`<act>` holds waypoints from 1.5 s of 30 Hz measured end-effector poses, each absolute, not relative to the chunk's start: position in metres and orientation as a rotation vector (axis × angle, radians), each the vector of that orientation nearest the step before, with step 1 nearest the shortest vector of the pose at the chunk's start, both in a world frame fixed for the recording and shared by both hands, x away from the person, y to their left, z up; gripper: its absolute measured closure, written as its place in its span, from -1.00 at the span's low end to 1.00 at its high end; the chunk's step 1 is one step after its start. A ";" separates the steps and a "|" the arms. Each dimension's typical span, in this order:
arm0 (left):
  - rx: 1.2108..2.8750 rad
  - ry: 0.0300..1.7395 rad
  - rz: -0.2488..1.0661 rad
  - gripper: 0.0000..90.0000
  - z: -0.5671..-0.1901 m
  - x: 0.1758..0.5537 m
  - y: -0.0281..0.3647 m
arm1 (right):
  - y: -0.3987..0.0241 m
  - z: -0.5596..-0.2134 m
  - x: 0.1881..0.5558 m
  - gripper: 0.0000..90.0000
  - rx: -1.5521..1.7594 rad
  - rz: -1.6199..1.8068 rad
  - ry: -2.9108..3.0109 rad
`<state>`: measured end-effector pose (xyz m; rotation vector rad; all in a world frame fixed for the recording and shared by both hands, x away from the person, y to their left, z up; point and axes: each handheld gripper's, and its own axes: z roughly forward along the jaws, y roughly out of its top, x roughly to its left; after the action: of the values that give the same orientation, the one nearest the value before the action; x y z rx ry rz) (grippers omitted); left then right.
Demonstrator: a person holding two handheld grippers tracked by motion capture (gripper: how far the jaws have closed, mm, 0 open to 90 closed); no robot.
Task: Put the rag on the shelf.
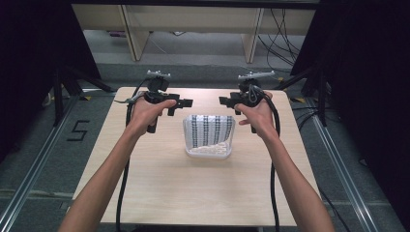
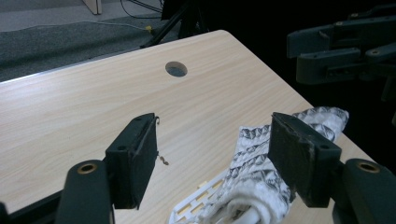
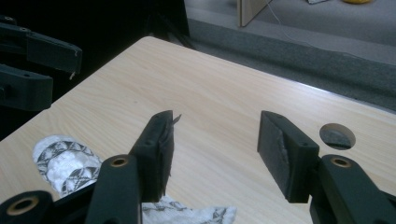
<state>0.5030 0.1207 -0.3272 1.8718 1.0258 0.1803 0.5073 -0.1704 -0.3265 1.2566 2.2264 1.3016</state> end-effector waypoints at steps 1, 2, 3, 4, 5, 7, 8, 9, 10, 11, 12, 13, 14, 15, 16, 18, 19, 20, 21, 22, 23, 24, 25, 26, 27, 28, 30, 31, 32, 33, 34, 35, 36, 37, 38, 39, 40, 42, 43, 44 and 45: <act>1.879 1.022 0.181 -0.30 -0.327 0.501 0.120 | -0.171 -0.326 0.506 0.03 1.263 1.304 2.226; 1.880 1.014 0.180 -0.31 -0.326 0.499 0.120 | -0.172 -0.327 0.506 0.02 1.240 1.306 2.234; 1.879 1.006 0.177 -0.31 -0.326 0.497 0.121 | -0.171 -0.326 0.504 0.02 1.265 1.303 2.225; 1.883 0.994 0.178 -0.31 -0.325 0.494 0.121 | -0.173 -0.326 0.504 0.03 1.242 1.318 2.231; 1.886 0.985 0.177 -0.31 -0.324 0.492 0.121 | -0.174 -0.326 0.503 0.03 1.219 1.317 2.238; 1.886 0.975 0.181 -0.32 -0.324 0.487 0.122 | -0.174 -0.325 0.499 0.02 1.231 1.329 2.245; 1.889 0.971 0.181 -0.33 -0.324 0.485 0.123 | -0.175 -0.325 0.498 0.02 1.208 1.315 2.240; 1.891 0.966 0.178 -0.35 -0.325 0.483 0.123 | -0.174 -0.324 0.497 0.02 1.211 1.327 2.249; 1.889 0.965 0.184 -0.36 -0.325 0.481 0.123 | -0.174 -0.324 0.496 0.01 1.217 1.335 2.245; 1.885 0.962 0.182 -0.37 -0.325 0.480 0.124 | -0.174 -0.324 0.494 0.01 1.224 1.341 2.240; 1.883 0.957 0.184 -0.36 -0.325 0.478 0.124 | -0.175 -0.324 0.494 0.00 1.192 1.342 2.251; 1.885 0.954 0.189 -0.37 -0.325 0.476 0.124 | -0.174 -0.324 0.492 -0.01 1.214 1.345 2.247; 1.883 0.952 0.190 -0.37 -0.324 0.475 0.124 | -0.174 -0.324 0.491 -0.02 1.202 1.348 2.250; 1.879 0.950 0.190 -0.37 -0.324 0.473 0.124 | -0.175 -0.323 0.489 -0.02 1.197 1.346 2.248; 1.876 0.949 0.193 -0.38 -0.324 0.472 0.124 | -0.174 -0.322 0.487 -0.03 1.187 1.352 2.247; 1.878 0.939 0.196 -0.39 -0.323 0.468 0.124 | -0.174 -0.321 0.484 -0.04 1.189 1.370 2.253; 1.883 0.935 0.196 -0.41 -0.324 0.467 0.124 | -0.174 -0.321 0.483 -0.05 1.165 1.367 2.253; 1.884 0.932 0.198 -0.42 -0.324 0.465 0.125 | -0.174 -0.321 0.480 -0.06 1.173 1.376 2.251; 1.880 0.936 0.206 -0.43 -0.325 0.462 0.125 | -0.173 -0.319 0.478 -0.07 1.177 1.372 2.255; 1.878 0.935 0.207 -0.43 -0.325 0.460 0.126 | -0.172 -0.319 0.475 -0.08 1.177 1.374 2.256; 1.881 0.928 0.206 -0.44 -0.326 0.459 0.126 | -0.173 -0.318 0.475 -0.08 1.135 1.364 2.262; 1.883 0.926 0.207 -0.44 -0.326 0.457 0.127 | -0.173 -0.317 0.473 -0.08 1.129 1.371 2.262; 1.884 0.918 0.210 -0.44 -0.326 0.455 0.128 | -0.172 -0.316 0.471 -0.09 1.145 1.375 2.264; 1.878 0.903 0.205 -0.44 -0.326 0.452 0.129 | -0.172 -0.316 0.469 -0.09 1.127 1.378 2.267; 1.881 0.898 0.207 -0.44 -0.326 0.449 0.129 | -0.172 -0.315 0.466 -0.09 1.112 1.376 2.267; 1.885 0.897 0.218 -0.45 -0.326 0.446 0.130 | -0.171 -0.315 0.464 -0.09 1.117 1.368 2.273; 1.899 0.881 0.220 -0.46 -0.326 0.440 0.130 | -0.170 -0.316 0.460 -0.10 1.102 1.377 2.283; 1.898 0.879 0.219 -0.46 -0.327 0.438 0.130 | -0.170 -0.317 0.458 -0.10 1.090 1.389 2.288; 1.897 0.874 0.218 -0.47 -0.327 0.436 0.130 | -0.169 -0.316 0.456 -0.10 1.103 1.383 2.290; 1.900 0.869 0.216 -0.47 -0.327 0.433 0.130 | -0.169 -0.317 0.455 -0.10 1.090 1.385 2.292; 1.903 0.862 0.217 -0.48 -0.328 0.430 0.129 | -0.169 -0.317 0.453 -0.10 1.081 1.389 2.292; 1.902 0.857 0.221 -0.48 -0.328 0.428 0.129 | -0.169 -0.318 0.451 -0.10 1.071 1.394 2.300; 1.903 0.851 0.219 -0.48 -0.328 0.425 0.129 | -0.169 -0.318 0.450 -0.11 1.074 1.393 2.306; 1.901 0.846 0.217 -0.48 -0.329 0.424 0.128 | -0.168 -0.318 0.448 -0.11 1.071 1.392 2.302; 1.905 0.842 0.220 -0.48 -0.329 0.422 0.129 | -0.169 -0.317 0.446 -0.11 1.072 1.391 2.307; 1.898 0.839 0.218 -0.48 -0.329 0.420 0.128 | -0.169 -0.318 0.445 -0.11 1.071 1.395 2.303; 1.897 0.836 0.217 -0.48 -0.329 0.419 0.129 | -0.169 -0.318 0.444 -0.12 1.050 1.412 2.300; 1.886 0.832 0.211 -0.48 -0.331 0.416 0.129 | -0.170 -0.319 0.441 -0.12 1.045 1.403 2.294; 1.883 0.832 0.208 -0.48 -0.331 0.414 0.129 | -0.170 -0.320 0.439 -0.12 1.045 1.403 2.301; 1.880 0.828 0.210 -0.48 -0.332 0.412 0.130 | -0.170 -0.320 0.437 -0.13 1.048 1.405 2.298; 1.876 0.829 0.205 -0.48 -0.333 0.411 0.130 | -0.171 -0.320 0.436 -0.13 1.041 1.404 2.306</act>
<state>0.4107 0.1300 -0.3329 1.8760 0.8292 0.2048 0.4359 -0.1711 -0.3197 1.0406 2.3059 1.4036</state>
